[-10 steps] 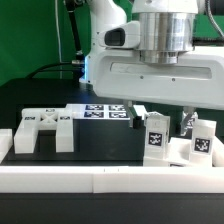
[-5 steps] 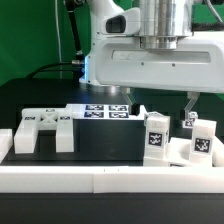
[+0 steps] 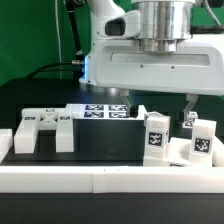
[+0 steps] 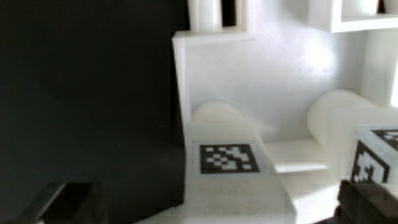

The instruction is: Assemble chair

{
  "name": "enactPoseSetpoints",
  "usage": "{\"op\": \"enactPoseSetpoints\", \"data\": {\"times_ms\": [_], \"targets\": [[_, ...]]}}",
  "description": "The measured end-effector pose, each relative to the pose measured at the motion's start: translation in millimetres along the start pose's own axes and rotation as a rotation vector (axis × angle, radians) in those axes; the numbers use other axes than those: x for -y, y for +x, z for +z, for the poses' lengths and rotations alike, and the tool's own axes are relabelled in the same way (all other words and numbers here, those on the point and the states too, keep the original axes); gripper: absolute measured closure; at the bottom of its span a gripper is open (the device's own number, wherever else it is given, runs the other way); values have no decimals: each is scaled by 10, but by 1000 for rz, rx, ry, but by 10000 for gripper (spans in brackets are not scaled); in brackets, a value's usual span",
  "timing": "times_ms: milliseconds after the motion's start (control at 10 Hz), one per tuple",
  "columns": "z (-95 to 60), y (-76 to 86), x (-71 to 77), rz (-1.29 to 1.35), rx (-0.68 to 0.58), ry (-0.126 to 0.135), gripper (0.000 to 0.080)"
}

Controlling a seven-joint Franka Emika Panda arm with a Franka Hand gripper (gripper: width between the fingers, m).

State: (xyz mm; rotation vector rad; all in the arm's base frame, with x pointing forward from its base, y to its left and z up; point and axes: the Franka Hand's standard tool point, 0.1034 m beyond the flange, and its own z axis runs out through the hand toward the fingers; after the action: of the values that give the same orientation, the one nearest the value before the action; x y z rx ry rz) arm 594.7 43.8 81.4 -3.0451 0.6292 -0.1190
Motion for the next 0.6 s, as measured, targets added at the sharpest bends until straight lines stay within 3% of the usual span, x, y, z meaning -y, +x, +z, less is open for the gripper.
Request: {"op": "enactPoseSetpoints", "data": {"times_ms": [200, 300, 600], "targets": [[122, -111, -59, -11, -86, 7, 150], [191, -213, -95, -14, -78, -2, 150], [395, -296, -126, -24, -91, -17, 150]]}}
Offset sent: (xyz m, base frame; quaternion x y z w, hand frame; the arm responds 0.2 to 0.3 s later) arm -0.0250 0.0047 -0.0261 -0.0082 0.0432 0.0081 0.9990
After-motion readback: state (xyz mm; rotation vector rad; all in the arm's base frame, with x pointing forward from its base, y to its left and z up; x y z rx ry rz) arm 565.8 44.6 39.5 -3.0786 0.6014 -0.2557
